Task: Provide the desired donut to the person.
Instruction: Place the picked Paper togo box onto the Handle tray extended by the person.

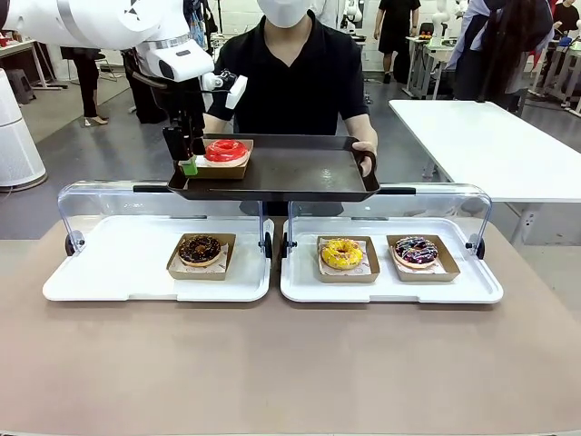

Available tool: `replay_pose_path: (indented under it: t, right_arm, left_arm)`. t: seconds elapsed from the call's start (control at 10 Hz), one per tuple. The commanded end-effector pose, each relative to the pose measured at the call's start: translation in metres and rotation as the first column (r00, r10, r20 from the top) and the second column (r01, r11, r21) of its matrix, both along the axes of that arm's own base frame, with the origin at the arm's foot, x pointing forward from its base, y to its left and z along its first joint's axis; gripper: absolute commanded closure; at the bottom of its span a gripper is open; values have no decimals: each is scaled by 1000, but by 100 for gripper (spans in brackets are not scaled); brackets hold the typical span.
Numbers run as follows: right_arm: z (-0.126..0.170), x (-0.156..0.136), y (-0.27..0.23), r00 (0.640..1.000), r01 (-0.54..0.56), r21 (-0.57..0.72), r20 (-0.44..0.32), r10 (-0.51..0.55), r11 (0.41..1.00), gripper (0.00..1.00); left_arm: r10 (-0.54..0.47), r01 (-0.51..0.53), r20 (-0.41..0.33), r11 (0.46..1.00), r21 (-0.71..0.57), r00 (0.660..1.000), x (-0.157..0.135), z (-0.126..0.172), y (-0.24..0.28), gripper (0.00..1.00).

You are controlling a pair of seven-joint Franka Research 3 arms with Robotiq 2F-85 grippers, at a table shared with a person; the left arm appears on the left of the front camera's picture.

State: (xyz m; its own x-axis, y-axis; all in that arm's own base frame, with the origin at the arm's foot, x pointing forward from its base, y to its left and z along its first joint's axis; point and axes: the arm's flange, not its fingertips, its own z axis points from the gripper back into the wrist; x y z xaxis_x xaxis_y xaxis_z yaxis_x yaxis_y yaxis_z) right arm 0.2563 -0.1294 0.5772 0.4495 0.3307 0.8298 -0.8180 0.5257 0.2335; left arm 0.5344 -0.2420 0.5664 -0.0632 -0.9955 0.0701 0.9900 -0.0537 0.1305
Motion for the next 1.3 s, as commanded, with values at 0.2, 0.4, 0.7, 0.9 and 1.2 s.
replay_pose_path:
  t: [0.2,0.4,0.7,0.9,1.2]
  right_arm:
    - [-1,0,0,1000,-7,8,3,7,1000,0]
    - [-1,0,0,1000,-7,8,3,7,1000,0]
    - [-1,0,0,1000,-7,8,3,7,1000,0]
    - [-1,0,0,1000,-7,8,3,7,1000,0]
    - [-1,0,0,1000,-7,8,3,7,1000,0]
  left_arm:
    - [-23,23,-24,1000,10,999,2,3,2,0]
    - [-25,26,-40,999,29,999,-2,5,4,0]
    - [-71,78,-68,991,108,995,-37,28,20,0]
    - [-123,128,-49,987,101,991,-84,50,66,0]
    - [-160,159,9,985,62,987,-149,60,148,0]
